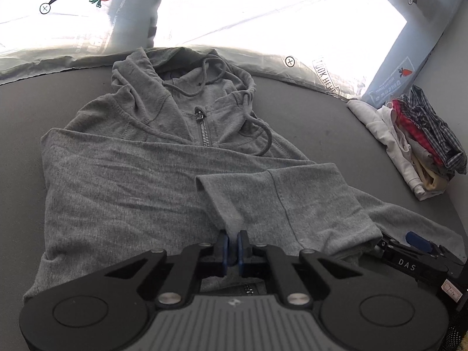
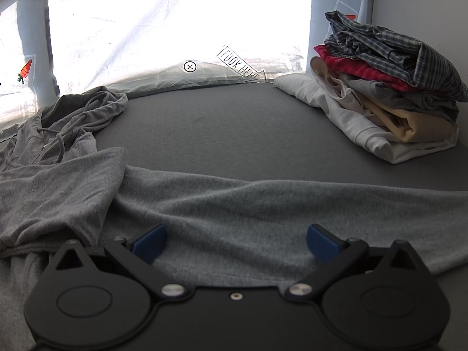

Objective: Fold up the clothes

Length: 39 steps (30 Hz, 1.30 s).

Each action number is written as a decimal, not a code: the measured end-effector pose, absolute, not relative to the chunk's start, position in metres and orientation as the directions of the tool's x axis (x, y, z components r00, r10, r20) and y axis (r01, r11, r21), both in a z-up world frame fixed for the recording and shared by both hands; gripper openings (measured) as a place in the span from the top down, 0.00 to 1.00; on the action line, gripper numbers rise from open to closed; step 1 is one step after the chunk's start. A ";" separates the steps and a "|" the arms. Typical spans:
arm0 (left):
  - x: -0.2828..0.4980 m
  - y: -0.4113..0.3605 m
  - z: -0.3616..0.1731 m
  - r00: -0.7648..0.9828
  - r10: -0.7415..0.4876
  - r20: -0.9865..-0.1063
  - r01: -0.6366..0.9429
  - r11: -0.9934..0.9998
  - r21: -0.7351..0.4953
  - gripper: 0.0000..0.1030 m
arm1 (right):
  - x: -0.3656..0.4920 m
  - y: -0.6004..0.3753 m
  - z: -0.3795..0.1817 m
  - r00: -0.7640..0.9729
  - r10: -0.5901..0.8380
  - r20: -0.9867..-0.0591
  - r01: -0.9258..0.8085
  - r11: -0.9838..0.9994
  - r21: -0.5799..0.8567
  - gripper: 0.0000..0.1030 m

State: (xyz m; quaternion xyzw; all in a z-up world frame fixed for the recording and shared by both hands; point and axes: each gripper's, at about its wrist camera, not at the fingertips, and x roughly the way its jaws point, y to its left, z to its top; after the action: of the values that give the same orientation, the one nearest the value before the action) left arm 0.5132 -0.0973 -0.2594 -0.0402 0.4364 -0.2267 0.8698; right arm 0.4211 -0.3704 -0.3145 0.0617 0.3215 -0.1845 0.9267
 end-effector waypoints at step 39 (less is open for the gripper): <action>0.516 0.003 -0.241 0.634 -0.169 -0.755 0.021 0.979 -0.202 0.89 | 0.422 -0.370 -0.314 0.725 -0.303 -0.619 0.382 0.924 -0.005 0.00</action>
State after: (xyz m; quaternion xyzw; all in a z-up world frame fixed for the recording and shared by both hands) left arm 0.5161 0.0035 -0.2406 -0.0872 0.4248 -0.0529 0.8995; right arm 0.4215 -0.3704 -0.3145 0.0617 0.3218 -0.1850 0.9265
